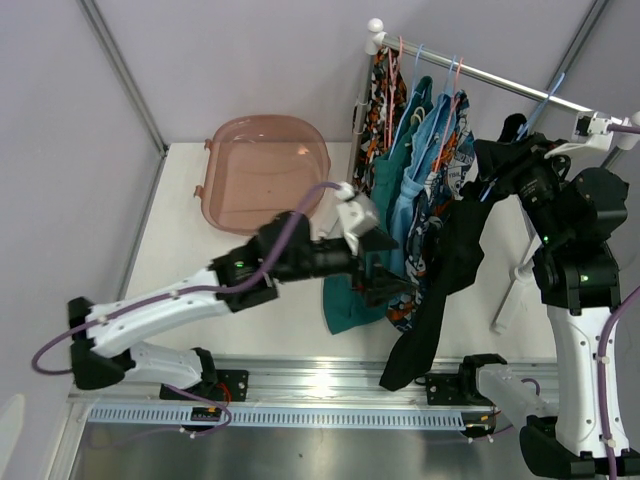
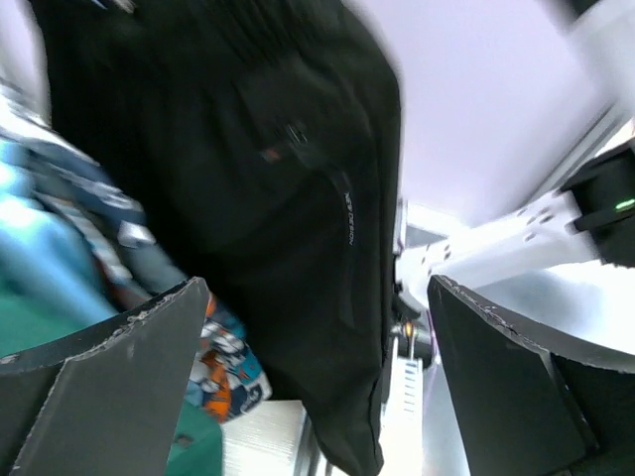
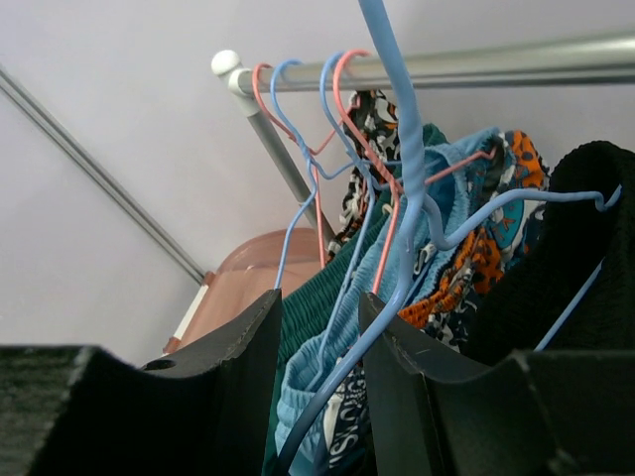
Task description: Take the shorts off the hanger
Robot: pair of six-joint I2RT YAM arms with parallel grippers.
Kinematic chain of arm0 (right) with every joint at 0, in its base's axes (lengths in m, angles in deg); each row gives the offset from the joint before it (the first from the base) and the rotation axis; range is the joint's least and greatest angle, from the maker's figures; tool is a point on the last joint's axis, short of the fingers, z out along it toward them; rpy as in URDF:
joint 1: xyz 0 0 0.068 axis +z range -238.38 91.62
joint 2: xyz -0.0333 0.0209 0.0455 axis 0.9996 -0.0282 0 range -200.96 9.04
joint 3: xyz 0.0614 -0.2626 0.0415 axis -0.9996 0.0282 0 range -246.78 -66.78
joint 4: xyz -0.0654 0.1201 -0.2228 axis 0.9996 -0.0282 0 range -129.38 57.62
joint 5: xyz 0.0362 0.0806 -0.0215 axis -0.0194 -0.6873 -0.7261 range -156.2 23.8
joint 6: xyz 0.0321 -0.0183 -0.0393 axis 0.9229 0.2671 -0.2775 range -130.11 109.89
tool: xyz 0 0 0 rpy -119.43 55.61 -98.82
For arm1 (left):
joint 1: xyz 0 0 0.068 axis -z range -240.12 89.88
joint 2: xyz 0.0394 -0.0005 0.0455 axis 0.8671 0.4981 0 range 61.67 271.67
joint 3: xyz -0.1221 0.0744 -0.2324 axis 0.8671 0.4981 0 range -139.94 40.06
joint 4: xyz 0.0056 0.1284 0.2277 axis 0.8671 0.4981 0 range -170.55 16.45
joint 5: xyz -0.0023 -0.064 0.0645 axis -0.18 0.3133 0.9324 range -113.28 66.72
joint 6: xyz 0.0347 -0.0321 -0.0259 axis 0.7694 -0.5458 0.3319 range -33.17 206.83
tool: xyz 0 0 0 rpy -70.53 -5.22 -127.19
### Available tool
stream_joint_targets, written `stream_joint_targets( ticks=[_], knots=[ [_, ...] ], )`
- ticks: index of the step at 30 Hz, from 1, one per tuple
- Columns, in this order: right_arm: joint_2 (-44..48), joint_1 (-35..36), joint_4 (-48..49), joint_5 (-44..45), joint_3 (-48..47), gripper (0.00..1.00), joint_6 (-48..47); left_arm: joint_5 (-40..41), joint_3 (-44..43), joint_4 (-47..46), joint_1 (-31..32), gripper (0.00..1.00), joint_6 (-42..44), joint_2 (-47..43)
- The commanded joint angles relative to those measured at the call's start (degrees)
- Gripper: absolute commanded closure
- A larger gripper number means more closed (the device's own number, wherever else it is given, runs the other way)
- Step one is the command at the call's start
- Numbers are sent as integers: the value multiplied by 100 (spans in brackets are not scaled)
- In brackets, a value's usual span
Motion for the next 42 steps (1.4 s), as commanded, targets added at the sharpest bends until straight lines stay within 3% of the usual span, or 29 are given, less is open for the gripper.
stream_joint_targets(
  ticks=[1,12,22,25,30,31,33,36,37,42],
  knots=[
    [184,28,242,-107,29,100,78,427,-371,-624,303,1,170,617],
    [553,28,180,-19,468,100,7,655,-1497,-572,699,1,284,1910],
    [606,28,198,60,539,100,-19,884,-1577,-274,972,1,319,1982],
    [588,19,233,68,521,100,16,1059,-1383,-238,1016,17,267,2043],
    [588,28,224,95,513,100,42,1462,-1067,-300,1147,27,240,2096],
    [588,28,215,95,513,100,42,1516,-1075,-274,1148,38,249,2122],
    [597,28,207,86,486,100,42,1683,-1092,-238,1156,48,258,2219],
    [615,28,180,112,469,100,42,1807,-1180,-203,1156,82,258,2359],
    [623,19,171,112,469,100,42,1859,-1207,-168,1165,100,223,2377],
    [597,19,145,156,460,100,16,2271,-1382,165,1332,100,249,2343]
  ],
)
